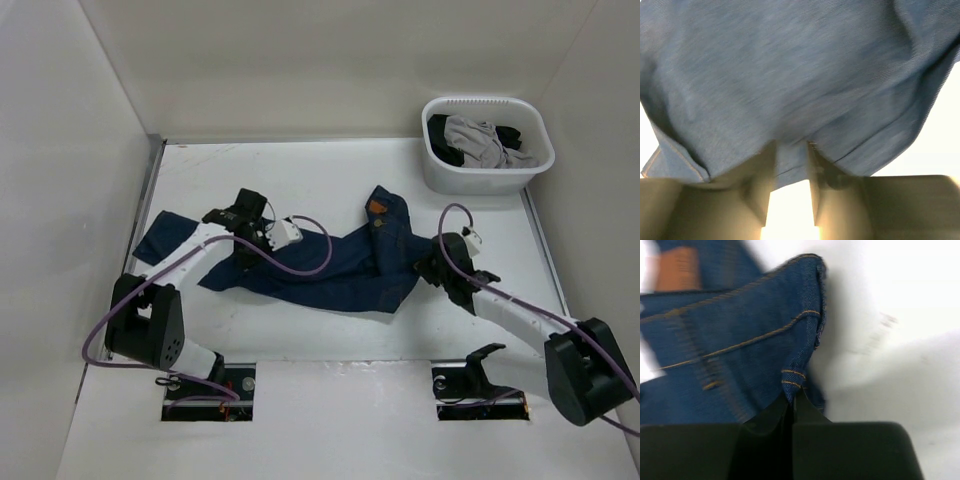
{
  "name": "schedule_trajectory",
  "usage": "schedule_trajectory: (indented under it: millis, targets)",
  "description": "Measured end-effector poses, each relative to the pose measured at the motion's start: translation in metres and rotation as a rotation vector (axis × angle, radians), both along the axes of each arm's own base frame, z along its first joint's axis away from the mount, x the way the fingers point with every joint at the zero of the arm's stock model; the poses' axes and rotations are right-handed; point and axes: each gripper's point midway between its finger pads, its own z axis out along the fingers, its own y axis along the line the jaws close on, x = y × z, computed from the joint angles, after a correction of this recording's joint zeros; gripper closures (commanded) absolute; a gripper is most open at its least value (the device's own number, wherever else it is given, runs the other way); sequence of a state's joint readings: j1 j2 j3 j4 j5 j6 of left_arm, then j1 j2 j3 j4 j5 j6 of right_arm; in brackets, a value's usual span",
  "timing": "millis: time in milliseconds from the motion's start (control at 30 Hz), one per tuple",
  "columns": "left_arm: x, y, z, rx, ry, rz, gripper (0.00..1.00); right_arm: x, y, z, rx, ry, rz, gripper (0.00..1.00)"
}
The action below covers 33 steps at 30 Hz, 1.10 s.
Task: Fold and stack the trousers
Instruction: Flatten the trousers out
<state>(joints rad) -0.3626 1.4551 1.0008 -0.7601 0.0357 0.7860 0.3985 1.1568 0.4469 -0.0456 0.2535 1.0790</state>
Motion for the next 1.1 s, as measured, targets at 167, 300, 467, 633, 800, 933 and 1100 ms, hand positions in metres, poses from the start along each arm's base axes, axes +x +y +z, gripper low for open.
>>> schedule_trajectory:
  millis: [167, 300, 467, 633, 800, 933, 1100]
  targets:
    - [0.031, 0.053, 0.020, -0.001, -0.077, 0.157, 0.41, 0.029, 0.015, 0.106, 0.018, -0.245, 0.048, 1.00]
    - [0.040, 0.136, 0.039, 0.004, -0.143, 0.402, 0.49, 0.035, 0.002, 0.173, 0.008, -0.406, 0.017, 1.00]
    - [0.017, 0.240, 0.031, -0.019, -0.115, 0.796, 0.62, 0.031, -0.030, 0.159, -0.068, -0.362, -0.042, 1.00]
    - [0.007, 0.277, -0.010, -0.079, 0.014, 0.996, 0.57, 0.027, -0.056, 0.140, -0.130, -0.293, -0.087, 1.00]
    - [0.026, 0.305, -0.041, -0.137, 0.099, 1.119, 0.57, 0.026, -0.058, 0.138, -0.156, -0.285, -0.072, 1.00]
    - [0.042, 0.309, -0.048, -0.181, 0.107, 1.163, 0.60, 0.026, -0.057, 0.139, -0.158, -0.289, -0.068, 1.00]
    - [0.060, 0.307, -0.039, -0.240, 0.074, 1.170, 0.67, 0.022, -0.059, 0.148, -0.157, -0.320, -0.071, 0.99]
